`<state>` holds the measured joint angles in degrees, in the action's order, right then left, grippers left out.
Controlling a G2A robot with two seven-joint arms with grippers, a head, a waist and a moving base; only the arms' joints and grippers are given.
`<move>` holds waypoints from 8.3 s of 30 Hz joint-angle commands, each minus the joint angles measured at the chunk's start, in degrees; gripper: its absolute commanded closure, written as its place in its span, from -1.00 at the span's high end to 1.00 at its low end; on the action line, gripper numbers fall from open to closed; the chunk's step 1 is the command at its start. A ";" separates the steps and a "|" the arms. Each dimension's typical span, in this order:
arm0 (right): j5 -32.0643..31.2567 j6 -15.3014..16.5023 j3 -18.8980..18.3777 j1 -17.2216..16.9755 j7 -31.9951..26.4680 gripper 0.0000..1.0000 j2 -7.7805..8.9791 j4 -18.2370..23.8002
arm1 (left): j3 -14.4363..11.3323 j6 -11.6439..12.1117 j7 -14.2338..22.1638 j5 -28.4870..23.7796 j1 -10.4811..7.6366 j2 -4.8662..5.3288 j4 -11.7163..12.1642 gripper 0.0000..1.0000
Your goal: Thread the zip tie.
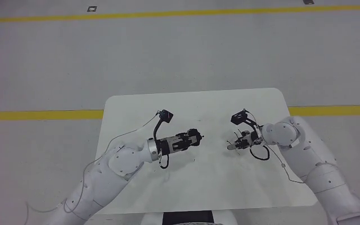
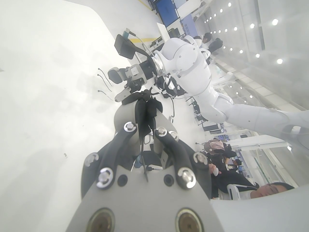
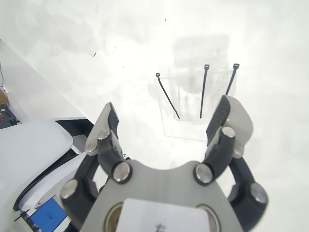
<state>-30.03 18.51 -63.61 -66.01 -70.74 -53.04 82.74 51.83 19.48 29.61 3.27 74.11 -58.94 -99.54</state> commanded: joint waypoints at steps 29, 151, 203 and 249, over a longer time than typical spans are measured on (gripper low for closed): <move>-5.42 -2.45 0.03 -1.29 3.54 -0.74 0.88 0.46 | 0.00 0.00 0.00 0.00 0.00 0.00 0.00 -1.00; 38.59 0.97 -18.10 -10.11 -0.29 -1.00 6.15 19.41 | -0.42 0.00 1.65 -6.29 0.70 -0.15 0.27 -1.00; 22.78 0.97 -12.41 -11.98 25.39 -1.00 3.08 35.09 | -0.64 -13.12 26.20 -60.71 -1.65 -2.77 12.18 -1.00; 15.97 0.97 -9.20 -12.81 29.57 -1.00 3.17 38.91 | -0.36 -15.26 26.86 -63.50 -1.06 -3.25 11.96 -1.00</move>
<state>-14.07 19.48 -72.77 -78.77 -41.12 -49.88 121.58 51.47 4.22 56.47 -60.22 73.05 -62.18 -87.58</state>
